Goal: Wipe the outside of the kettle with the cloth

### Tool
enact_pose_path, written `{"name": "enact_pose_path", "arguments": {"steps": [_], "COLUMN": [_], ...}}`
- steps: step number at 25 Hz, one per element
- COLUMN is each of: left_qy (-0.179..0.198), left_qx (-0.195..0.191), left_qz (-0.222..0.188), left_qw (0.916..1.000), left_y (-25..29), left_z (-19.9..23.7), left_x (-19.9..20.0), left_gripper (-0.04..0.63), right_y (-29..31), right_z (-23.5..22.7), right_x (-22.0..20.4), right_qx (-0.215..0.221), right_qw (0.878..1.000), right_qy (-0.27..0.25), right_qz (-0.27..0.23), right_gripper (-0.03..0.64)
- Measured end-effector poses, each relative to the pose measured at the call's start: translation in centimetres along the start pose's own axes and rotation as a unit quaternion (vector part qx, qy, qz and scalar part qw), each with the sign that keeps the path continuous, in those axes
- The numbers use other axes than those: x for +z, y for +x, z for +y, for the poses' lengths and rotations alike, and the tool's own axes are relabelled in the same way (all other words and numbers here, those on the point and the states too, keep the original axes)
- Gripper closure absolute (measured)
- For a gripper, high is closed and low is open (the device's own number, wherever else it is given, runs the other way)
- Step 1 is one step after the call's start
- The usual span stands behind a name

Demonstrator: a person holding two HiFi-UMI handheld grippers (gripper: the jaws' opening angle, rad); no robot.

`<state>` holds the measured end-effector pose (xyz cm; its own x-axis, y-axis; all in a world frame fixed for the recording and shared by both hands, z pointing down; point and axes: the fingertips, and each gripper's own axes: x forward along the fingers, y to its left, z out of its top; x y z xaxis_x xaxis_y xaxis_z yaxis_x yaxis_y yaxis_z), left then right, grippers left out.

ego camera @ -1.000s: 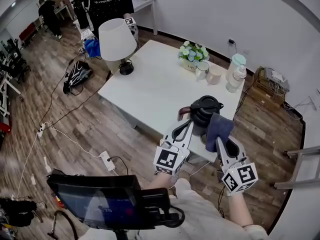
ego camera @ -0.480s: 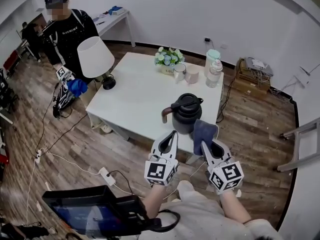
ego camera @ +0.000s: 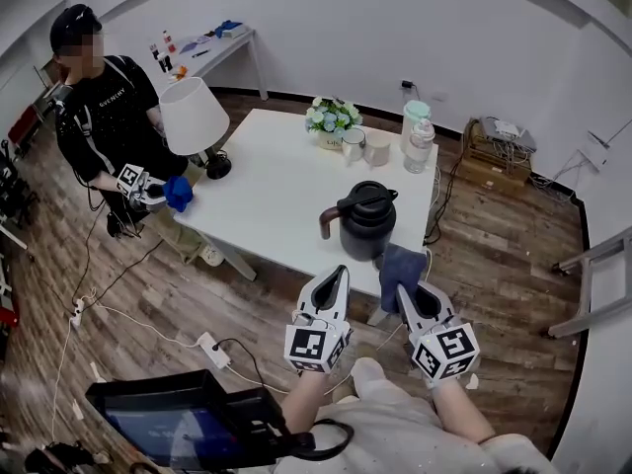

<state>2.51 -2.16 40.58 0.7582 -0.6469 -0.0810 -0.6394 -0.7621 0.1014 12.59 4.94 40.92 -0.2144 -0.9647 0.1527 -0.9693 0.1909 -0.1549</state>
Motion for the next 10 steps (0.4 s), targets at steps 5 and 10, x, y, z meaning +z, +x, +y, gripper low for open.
{"name": "enact_pose_path", "arguments": {"steps": [5,10], "left_qy": [-0.004,-0.004], "left_qx": [-0.001,-0.003], "left_qz": [0.001,-0.001], "left_qw": [1.0000,1.0000], "left_y": [-1.2,-2.0], "left_z": [-1.0,-1.7], "left_x": [-0.2,-0.4], "left_gripper": [0.588,0.588], "right_y": [-1.5,-2.8], "right_z": [0.2,0.2], "right_x": [-0.2,-0.3], "right_qx": [-0.008,-0.017], "right_qw": [1.000,1.000], "right_qy": [0.003,-0.005], "right_qz": [-0.006,-0.013], "right_gripper": [0.561,0.561]}}
